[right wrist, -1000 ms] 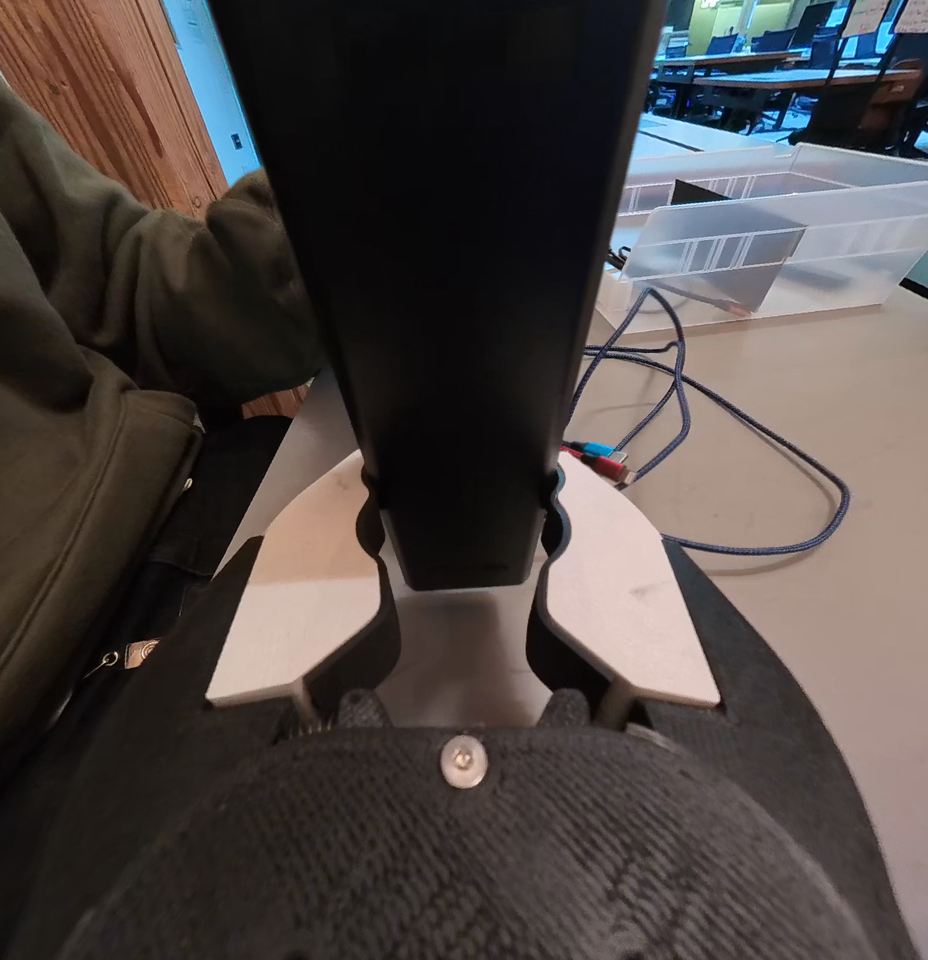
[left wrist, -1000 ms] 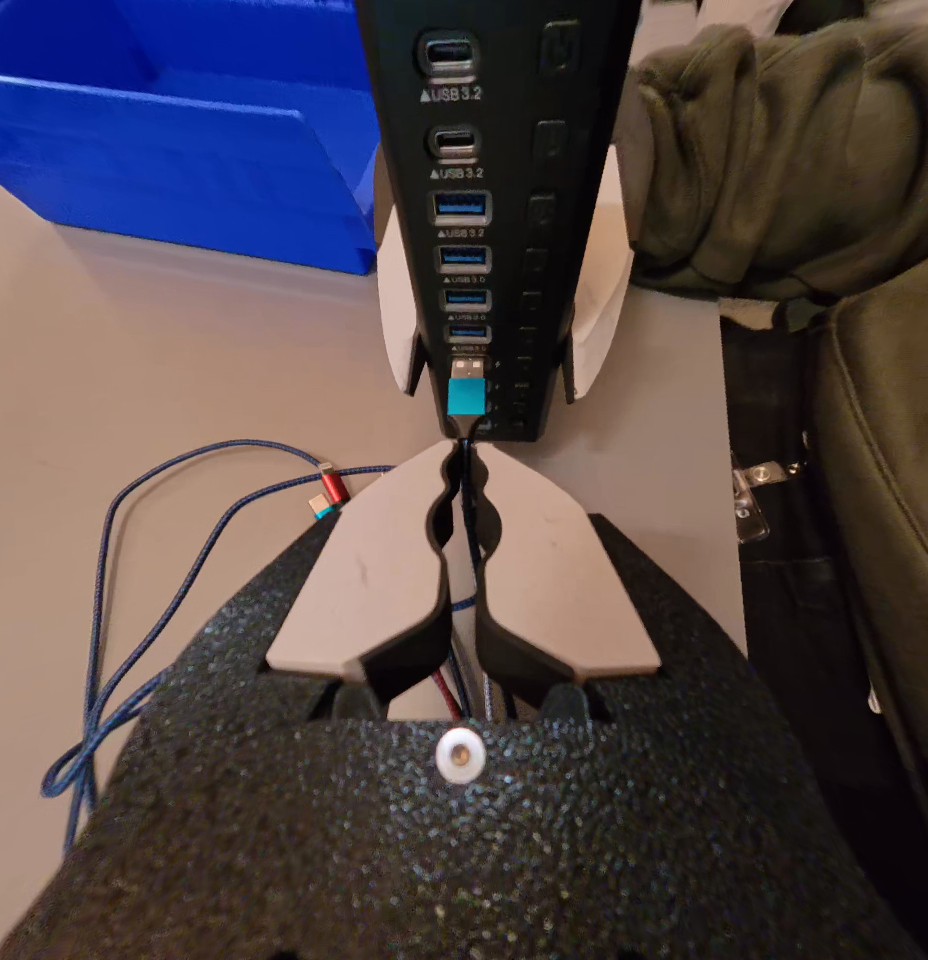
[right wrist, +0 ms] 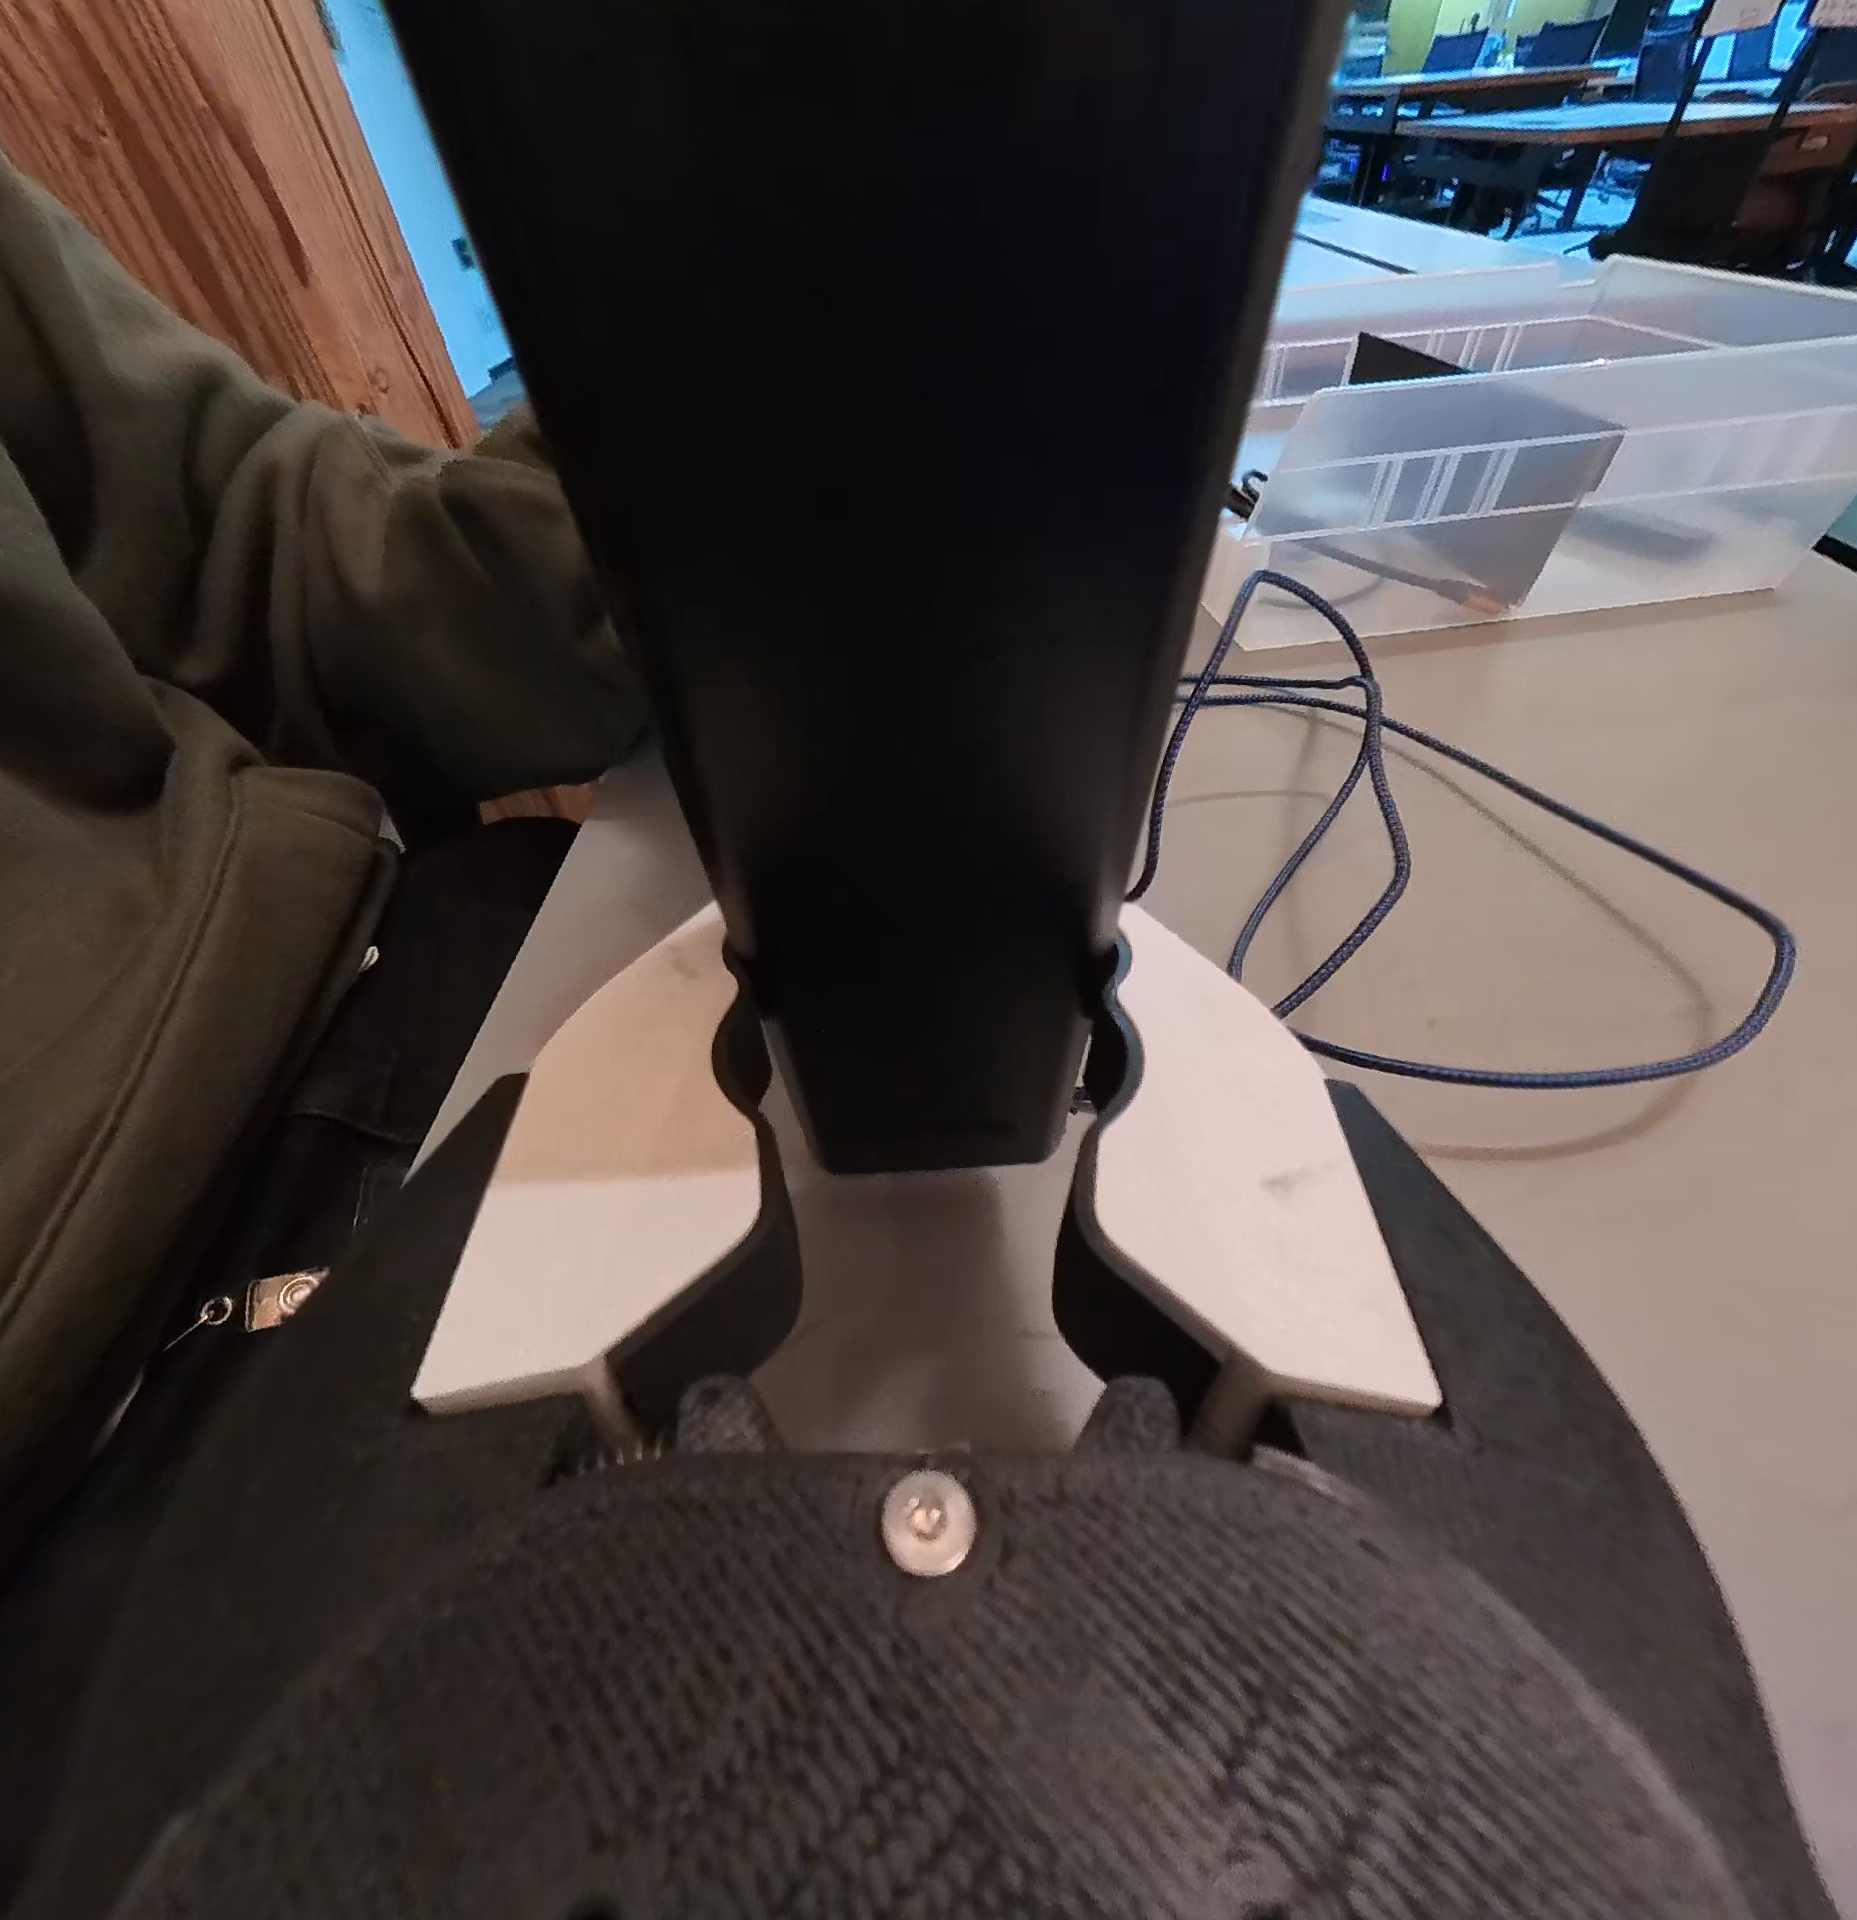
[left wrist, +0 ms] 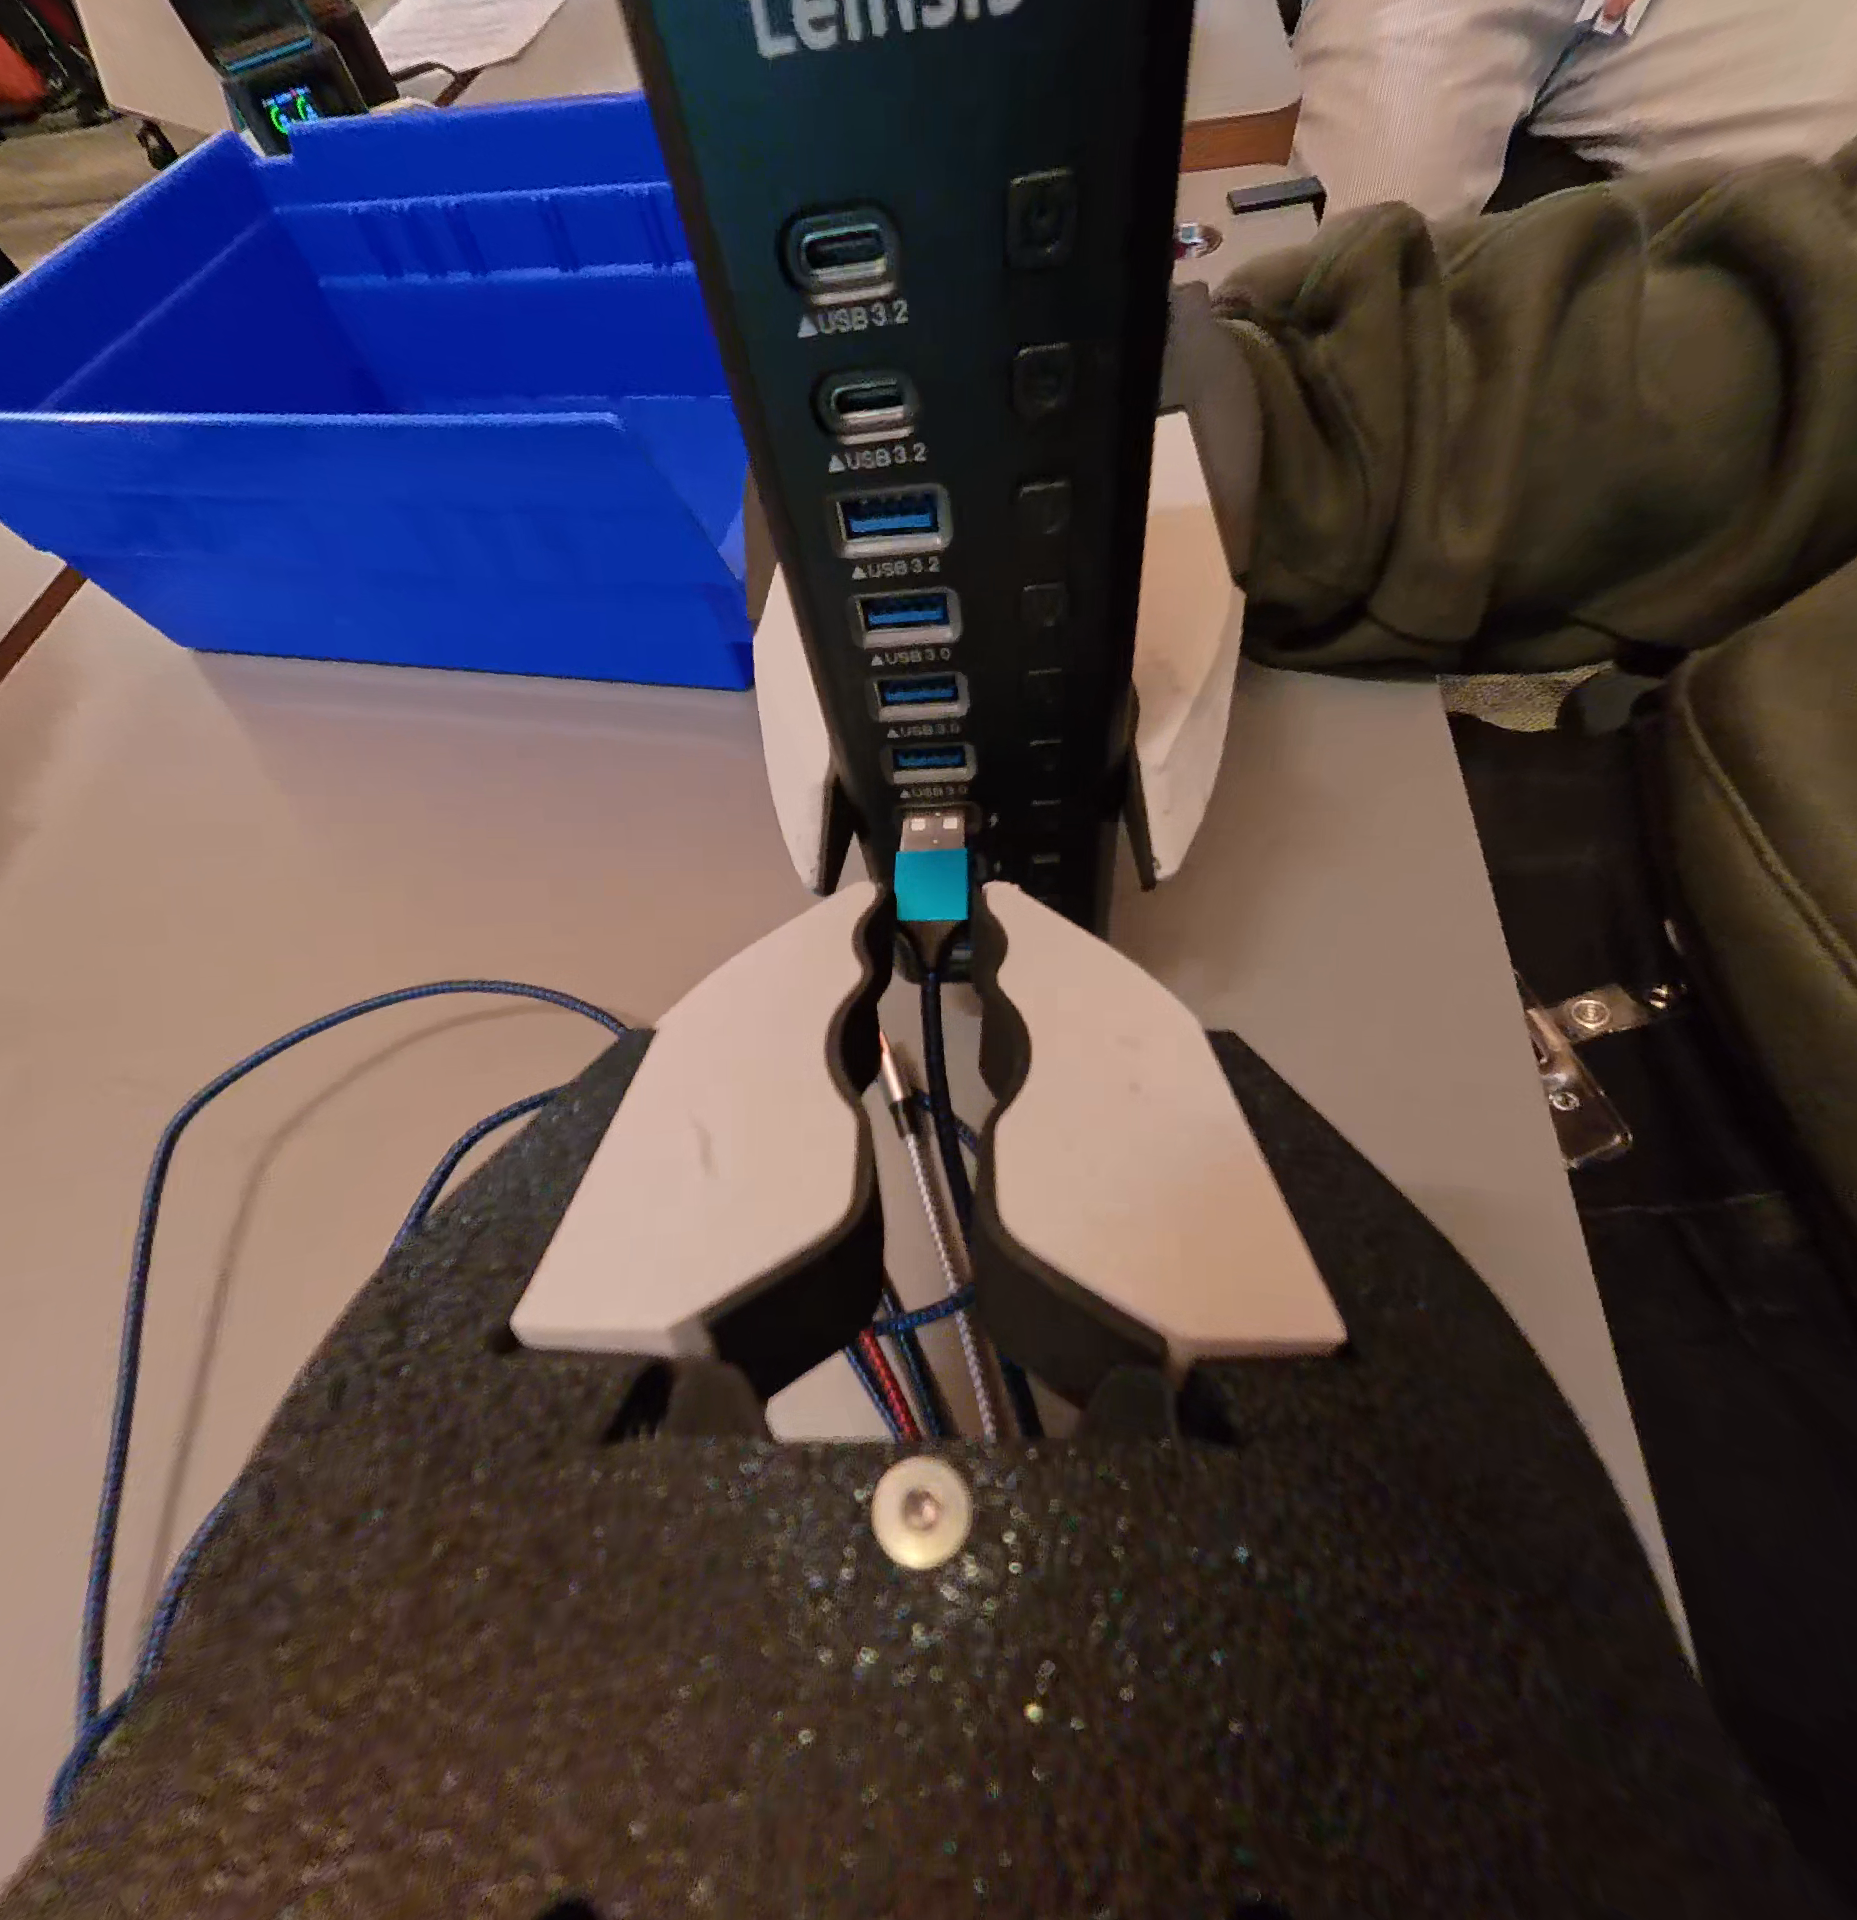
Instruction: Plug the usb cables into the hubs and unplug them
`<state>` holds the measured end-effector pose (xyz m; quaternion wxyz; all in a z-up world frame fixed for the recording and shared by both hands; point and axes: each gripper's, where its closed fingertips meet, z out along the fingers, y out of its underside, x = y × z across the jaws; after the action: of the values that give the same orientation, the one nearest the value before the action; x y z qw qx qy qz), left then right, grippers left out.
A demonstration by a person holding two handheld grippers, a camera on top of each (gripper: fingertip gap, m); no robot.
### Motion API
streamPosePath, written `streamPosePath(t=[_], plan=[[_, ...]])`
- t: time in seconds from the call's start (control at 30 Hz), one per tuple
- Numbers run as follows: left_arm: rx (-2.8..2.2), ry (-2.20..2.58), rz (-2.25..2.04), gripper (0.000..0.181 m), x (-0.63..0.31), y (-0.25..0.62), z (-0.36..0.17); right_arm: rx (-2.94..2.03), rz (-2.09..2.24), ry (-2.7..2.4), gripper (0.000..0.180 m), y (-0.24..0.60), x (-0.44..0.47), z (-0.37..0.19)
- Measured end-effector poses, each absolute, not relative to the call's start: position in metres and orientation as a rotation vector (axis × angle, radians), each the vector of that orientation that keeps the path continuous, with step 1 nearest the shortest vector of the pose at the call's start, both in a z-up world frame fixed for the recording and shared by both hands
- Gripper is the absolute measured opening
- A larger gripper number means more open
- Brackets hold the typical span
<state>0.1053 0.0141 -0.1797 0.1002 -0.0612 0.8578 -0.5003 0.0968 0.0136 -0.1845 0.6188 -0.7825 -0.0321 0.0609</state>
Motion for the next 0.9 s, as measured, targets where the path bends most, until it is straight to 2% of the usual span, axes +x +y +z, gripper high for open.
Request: streamPosePath(t=[0.5, 0.67, 0.9], plan=[[-0.157, 2.586, -1.372, 0.013, 0.105, 0.020, -0.186, -1.892, 0.140, -0.091, 0.060, 0.020, 0.094, -0.197], [-0.222, 2.555, -1.541, 0.012, 0.106, 0.011, -0.183, -1.843, 0.158, -0.080, 0.060, 0.018, 0.095, -0.190], [-0.212, 2.581, -1.456, 0.013, 0.107, 0.011, -0.191, -1.885, 0.142, -0.084, 0.060, 0.020, 0.094, -0.196]])
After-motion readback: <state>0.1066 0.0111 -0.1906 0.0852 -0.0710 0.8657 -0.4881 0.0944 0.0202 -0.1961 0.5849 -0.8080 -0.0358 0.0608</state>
